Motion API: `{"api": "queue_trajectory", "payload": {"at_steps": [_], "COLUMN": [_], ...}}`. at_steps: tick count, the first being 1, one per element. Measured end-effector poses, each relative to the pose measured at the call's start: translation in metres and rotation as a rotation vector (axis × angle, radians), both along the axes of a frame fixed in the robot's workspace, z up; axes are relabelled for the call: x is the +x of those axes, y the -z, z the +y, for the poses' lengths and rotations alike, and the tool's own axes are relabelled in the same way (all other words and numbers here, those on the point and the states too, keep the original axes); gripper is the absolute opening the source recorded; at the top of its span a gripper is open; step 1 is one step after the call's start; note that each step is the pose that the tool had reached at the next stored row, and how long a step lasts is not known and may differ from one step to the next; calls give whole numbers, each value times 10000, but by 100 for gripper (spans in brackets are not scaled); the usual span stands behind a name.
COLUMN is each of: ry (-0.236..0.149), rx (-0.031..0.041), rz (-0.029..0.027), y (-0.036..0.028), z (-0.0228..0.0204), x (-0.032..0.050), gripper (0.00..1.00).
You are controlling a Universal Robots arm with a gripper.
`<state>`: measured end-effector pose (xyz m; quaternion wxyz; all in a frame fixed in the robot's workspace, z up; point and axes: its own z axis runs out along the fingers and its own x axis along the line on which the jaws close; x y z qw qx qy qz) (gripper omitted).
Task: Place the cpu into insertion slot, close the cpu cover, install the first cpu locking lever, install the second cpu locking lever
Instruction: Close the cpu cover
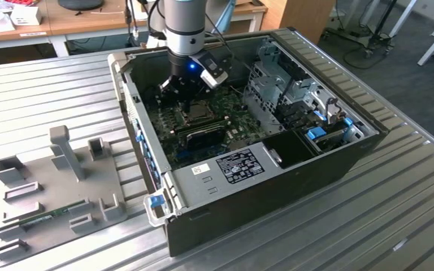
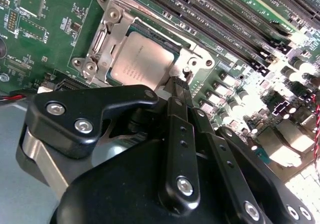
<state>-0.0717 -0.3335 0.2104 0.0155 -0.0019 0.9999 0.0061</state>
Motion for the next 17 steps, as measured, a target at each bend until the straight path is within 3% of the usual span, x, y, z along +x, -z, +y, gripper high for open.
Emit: {"api": "queue_trajectory", "payload": {"at_steps": [7, 17], "ry": [0, 1], "rx": [-2, 0], "rz": [2, 2], "y": [31, 75], "z": [-1, -37], "x": [-16, -20], "gripper": [10, 10]}}
